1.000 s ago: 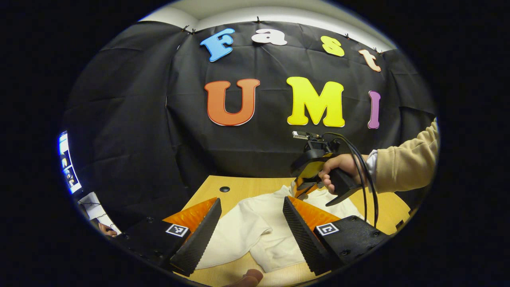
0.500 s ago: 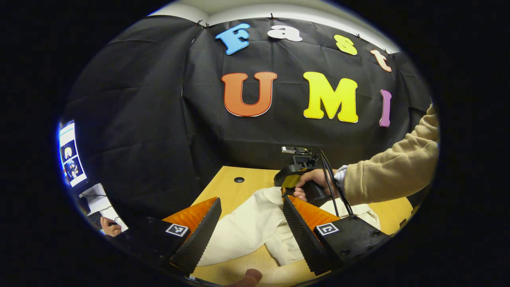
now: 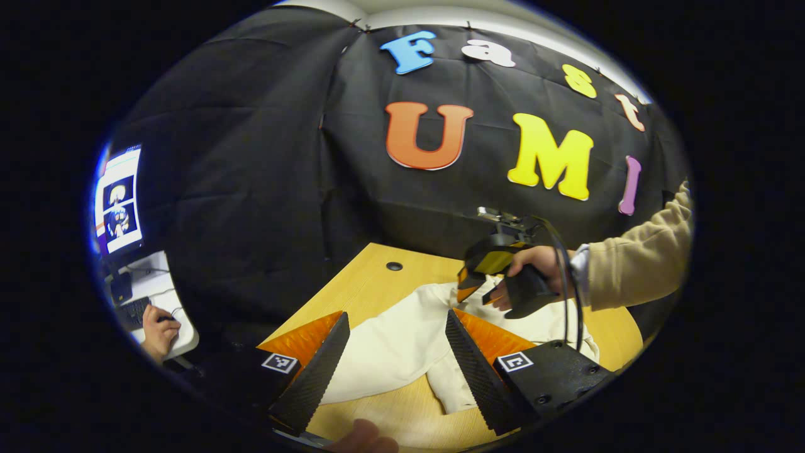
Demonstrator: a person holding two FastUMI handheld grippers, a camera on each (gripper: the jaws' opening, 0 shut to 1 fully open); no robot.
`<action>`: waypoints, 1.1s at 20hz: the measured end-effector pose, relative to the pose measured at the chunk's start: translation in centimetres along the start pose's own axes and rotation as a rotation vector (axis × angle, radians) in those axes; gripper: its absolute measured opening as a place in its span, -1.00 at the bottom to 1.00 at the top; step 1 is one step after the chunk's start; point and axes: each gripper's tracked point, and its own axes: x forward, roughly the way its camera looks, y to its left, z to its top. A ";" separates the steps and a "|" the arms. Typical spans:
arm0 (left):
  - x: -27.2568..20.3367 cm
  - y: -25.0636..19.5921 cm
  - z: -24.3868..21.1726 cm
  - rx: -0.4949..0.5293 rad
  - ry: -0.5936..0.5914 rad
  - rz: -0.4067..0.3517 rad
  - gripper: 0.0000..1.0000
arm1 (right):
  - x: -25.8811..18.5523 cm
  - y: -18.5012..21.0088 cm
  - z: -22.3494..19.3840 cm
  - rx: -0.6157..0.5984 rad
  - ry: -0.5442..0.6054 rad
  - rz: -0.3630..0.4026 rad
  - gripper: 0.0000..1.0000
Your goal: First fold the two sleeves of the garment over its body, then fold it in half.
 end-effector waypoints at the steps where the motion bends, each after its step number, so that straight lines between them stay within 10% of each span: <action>1: 0.0 1.4 -0.8 -0.033 0.018 0.034 0.98 | -1.1 -0.6 -0.1 -0.005 -0.005 0.005 0.59; 8: -1.1 19.1 -13.1 -0.260 0.371 0.524 0.89 | -10.7 -8.8 -4.6 -0.123 -0.058 0.041 0.69; 22: 2.3 18.7 -19.8 -0.458 0.733 0.550 0.89 | -21.9 -19.3 -16.1 -0.048 -0.234 0.071 0.69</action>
